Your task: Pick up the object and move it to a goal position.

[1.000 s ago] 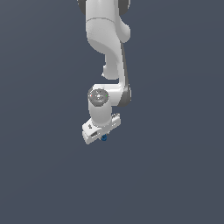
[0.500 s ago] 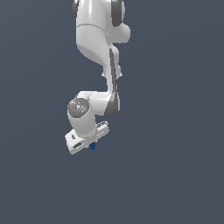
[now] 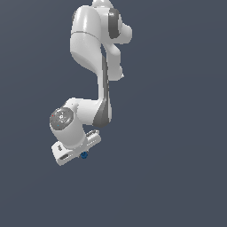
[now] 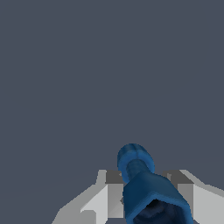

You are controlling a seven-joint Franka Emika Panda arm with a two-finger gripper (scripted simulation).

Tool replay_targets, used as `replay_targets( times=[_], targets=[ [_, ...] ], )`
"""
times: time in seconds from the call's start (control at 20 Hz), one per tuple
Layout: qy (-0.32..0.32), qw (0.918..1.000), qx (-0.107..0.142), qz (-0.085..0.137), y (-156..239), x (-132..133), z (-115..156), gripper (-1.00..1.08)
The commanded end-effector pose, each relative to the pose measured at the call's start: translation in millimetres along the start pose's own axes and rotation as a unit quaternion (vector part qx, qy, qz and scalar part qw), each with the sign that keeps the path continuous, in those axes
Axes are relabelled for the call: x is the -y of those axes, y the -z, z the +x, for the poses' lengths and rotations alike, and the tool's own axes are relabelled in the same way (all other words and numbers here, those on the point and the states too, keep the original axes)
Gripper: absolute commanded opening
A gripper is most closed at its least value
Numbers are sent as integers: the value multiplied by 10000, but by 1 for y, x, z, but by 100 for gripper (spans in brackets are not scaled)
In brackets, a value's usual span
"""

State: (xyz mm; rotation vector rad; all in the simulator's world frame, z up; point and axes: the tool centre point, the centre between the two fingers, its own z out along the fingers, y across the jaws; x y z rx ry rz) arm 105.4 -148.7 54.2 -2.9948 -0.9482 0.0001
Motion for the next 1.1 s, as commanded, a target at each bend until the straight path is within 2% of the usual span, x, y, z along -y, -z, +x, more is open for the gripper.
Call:
replay_targets(
  times=[0.0, 0.5, 1.05],
  targets=[
    [3, 10000, -1, -1, 1, -12, 1, -100],
    [3, 10000, -1, -1, 2, -43, 5, -100],
    [3, 10000, -1, -1, 2, -52, 7, -100]
  ],
)
